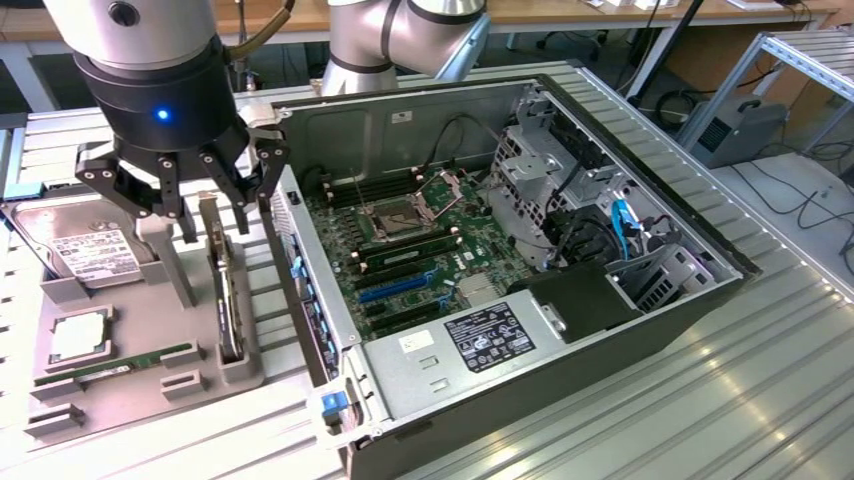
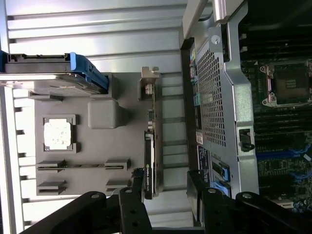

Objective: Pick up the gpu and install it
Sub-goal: 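Pick up the gpu and move the gpu toward the slot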

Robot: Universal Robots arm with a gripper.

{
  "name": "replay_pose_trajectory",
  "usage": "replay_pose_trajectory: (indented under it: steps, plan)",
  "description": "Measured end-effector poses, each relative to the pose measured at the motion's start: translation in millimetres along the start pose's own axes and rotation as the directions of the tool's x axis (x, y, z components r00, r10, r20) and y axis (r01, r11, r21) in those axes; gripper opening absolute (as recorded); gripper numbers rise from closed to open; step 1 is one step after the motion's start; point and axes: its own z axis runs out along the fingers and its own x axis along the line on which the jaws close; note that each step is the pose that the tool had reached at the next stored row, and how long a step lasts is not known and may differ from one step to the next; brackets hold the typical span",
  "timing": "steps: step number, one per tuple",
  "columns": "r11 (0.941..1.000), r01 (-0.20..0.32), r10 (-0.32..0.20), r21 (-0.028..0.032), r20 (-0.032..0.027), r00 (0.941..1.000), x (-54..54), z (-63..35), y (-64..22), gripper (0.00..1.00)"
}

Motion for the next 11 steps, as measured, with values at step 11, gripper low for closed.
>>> replay_pose_trajectory:
  steps: [11]
  plan:
    - [1.0000,0.000,0.000,0.0000,0.0000,1.0000,0.9,3.2,-0.3,0.48]
